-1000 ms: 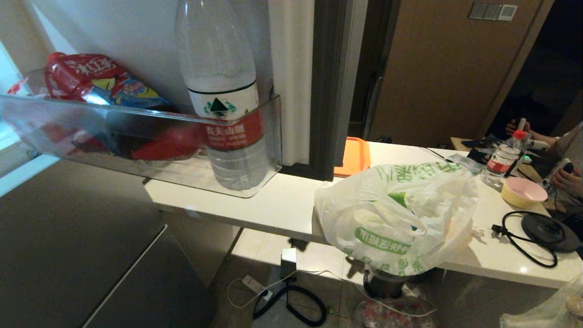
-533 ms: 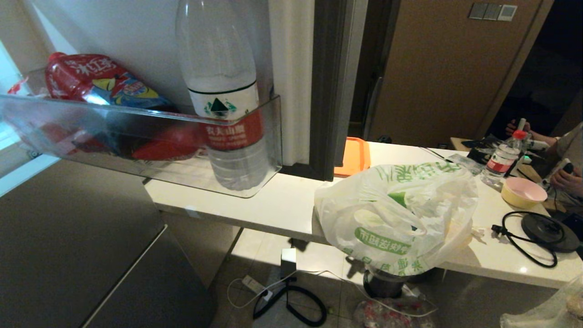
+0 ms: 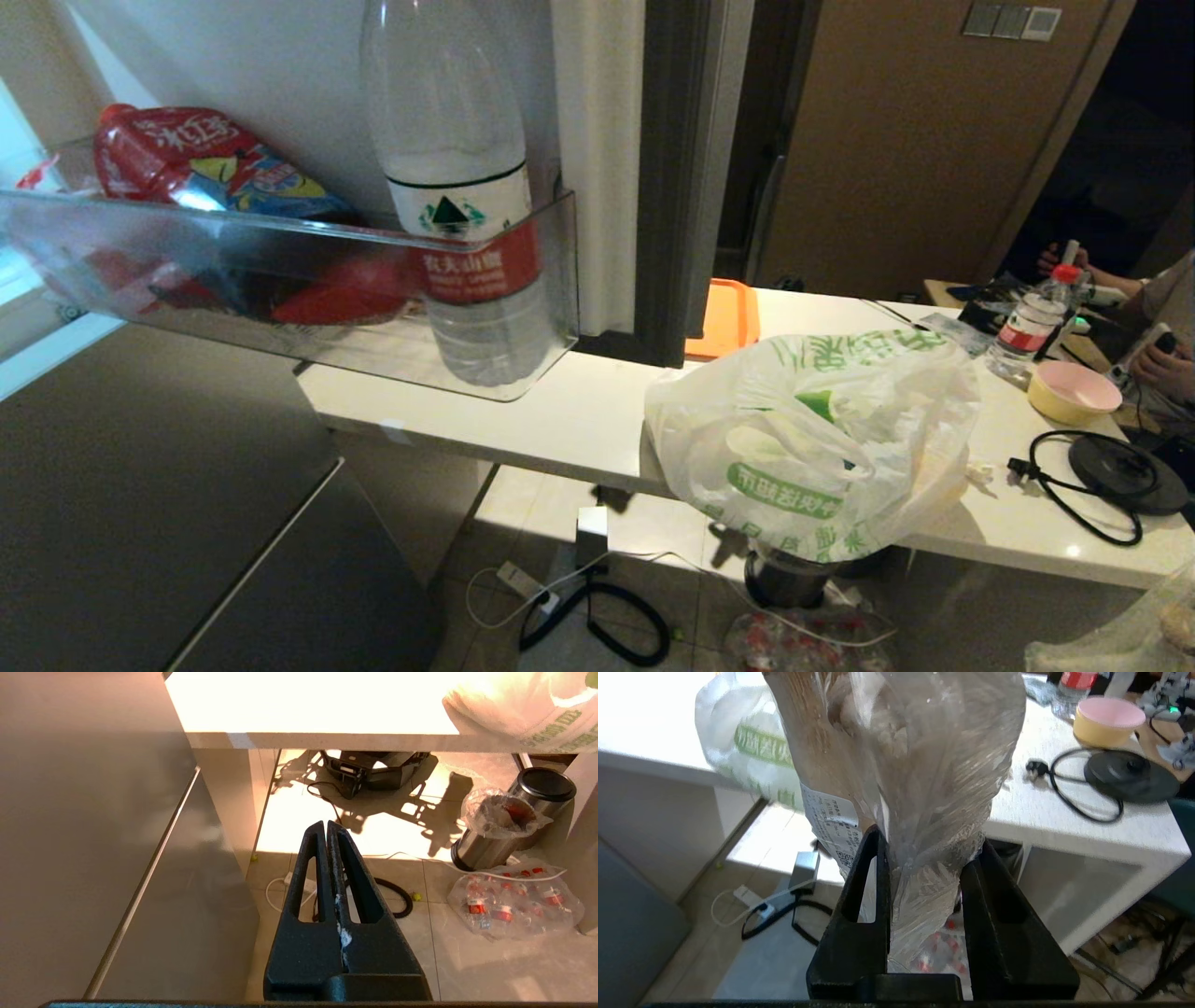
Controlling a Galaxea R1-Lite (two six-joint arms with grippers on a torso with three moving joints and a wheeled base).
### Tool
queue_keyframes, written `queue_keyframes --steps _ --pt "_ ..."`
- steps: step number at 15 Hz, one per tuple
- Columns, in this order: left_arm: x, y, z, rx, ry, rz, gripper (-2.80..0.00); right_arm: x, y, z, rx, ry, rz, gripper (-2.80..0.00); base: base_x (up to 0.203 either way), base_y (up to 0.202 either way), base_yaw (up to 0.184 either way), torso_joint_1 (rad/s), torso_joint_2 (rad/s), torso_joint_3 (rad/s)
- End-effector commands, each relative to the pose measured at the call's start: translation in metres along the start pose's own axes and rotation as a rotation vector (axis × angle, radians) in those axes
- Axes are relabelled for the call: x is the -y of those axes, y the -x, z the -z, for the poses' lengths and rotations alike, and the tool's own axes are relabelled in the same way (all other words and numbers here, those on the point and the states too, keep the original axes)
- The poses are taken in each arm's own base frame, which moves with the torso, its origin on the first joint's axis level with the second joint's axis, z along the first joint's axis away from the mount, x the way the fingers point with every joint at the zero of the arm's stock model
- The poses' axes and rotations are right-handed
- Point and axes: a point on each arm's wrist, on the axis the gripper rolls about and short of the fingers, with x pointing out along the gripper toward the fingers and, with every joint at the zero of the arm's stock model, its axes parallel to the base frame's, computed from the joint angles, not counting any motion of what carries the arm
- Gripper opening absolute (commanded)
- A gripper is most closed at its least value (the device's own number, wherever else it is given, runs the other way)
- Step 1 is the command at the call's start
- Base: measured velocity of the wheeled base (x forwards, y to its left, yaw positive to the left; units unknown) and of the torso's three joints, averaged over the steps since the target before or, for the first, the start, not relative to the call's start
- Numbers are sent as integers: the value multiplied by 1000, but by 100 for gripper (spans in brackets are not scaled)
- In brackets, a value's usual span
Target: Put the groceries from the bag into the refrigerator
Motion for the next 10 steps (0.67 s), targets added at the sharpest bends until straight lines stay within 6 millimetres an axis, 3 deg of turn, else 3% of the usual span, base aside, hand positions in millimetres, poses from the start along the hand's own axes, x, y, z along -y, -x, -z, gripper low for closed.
queue_keyframes --steps 1,10 --pt "0 1 1 4 0 -2 -280 0 0 0 -1 0 0 -280 -152 0 1 22 7 1" --pt "0 1 1 4 39 -4 -280 0 0 0 -1 0 0 -280 -195 0 2 1 4 2"
